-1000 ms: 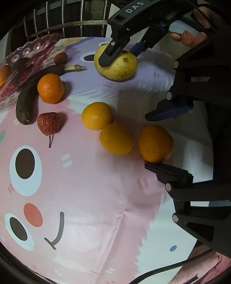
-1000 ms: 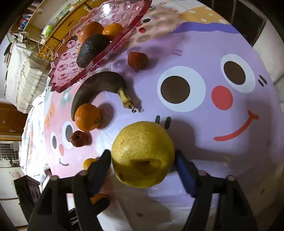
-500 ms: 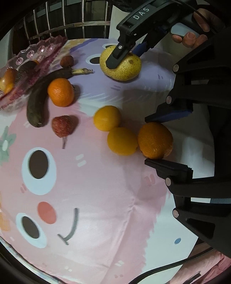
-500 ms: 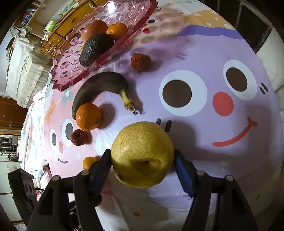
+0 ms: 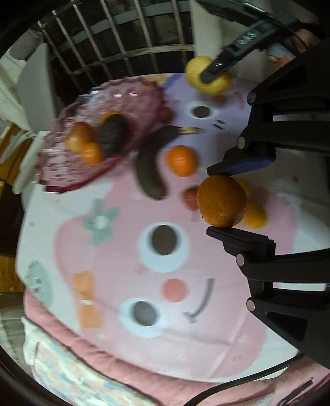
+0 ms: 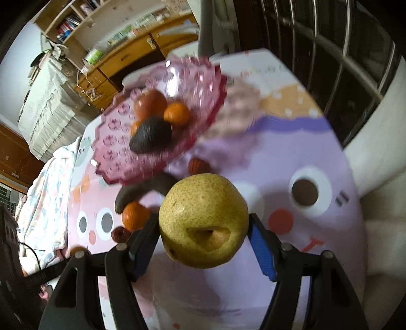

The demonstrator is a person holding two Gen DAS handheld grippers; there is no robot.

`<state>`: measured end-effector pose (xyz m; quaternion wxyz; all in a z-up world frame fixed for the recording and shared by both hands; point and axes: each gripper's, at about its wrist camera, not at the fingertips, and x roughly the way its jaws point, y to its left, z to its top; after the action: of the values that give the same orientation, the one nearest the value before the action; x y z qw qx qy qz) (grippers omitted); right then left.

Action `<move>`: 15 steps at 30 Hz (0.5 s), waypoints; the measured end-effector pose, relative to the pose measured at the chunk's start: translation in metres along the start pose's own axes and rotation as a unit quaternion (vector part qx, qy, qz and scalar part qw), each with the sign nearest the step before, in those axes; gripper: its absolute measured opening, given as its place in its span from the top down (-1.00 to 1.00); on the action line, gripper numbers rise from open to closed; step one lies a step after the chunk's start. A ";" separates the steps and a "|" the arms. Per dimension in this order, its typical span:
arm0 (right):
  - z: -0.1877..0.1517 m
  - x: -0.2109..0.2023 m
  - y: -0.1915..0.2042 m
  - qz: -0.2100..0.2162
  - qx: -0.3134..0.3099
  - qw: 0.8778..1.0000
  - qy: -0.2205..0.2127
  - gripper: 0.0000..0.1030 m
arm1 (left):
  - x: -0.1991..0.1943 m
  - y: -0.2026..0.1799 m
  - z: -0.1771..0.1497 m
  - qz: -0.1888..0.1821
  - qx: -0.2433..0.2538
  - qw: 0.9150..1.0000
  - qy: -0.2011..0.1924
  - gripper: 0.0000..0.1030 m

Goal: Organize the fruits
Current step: 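Carry the orange and pear into the pink glass bowl and open both tools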

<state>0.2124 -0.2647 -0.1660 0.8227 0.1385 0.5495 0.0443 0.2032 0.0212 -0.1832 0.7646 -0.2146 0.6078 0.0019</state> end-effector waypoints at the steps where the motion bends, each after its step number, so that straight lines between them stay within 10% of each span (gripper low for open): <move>1: 0.003 -0.004 -0.001 0.000 -0.004 1.000 -0.010 -0.34 | -0.002 -0.001 0.007 0.003 0.001 1.000 -0.013 0.26; 15: 0.051 -0.015 0.014 0.024 -0.053 0.991 -0.117 -0.34 | -0.021 -0.047 0.094 0.024 0.055 0.986 -0.154 0.26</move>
<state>0.2547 -0.2636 -0.1301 0.8862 0.1118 0.4430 0.0768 0.2975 0.0152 -0.1329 0.8596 -0.1541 0.4868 0.0199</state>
